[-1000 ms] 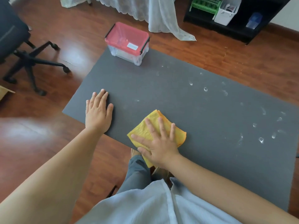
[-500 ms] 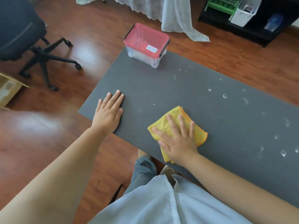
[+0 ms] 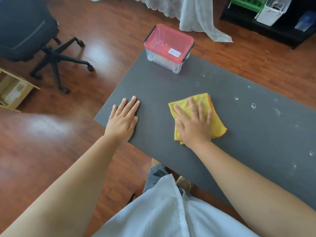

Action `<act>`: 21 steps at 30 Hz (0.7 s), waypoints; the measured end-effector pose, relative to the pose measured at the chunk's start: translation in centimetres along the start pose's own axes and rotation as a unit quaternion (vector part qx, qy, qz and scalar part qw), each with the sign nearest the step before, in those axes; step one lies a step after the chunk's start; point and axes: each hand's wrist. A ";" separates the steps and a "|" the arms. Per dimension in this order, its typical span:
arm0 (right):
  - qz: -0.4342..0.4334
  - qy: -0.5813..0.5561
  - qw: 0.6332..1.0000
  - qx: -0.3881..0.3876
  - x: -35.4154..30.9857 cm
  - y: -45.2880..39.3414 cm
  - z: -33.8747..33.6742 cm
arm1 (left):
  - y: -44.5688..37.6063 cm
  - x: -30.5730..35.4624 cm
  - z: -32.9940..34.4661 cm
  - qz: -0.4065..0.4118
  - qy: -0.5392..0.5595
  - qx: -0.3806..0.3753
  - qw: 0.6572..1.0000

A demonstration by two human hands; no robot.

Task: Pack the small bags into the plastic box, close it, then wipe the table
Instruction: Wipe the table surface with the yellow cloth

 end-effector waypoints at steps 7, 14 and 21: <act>-0.095 0.069 0.993 -0.021 -4.2 4.4 3.1 | -0.4 -0.1 0.5 -0.004 -0.013 0.003 1.000; 0.001 0.018 1.000 -0.023 -2.1 -4.3 -1.0 | -1.5 1.7 0.8 -0.004 -0.018 -0.007 1.000; 0.110 0.016 0.994 0.009 2.7 -2.5 -1.6 | -2.2 4.8 1.0 0.044 -0.036 -0.030 0.998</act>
Point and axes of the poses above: each hand's wrist, its own y-axis away from the middle knuckle, its own z-axis out of the palm, x = y × z, and after that the axes turned 15 degrees about -x, right-handed
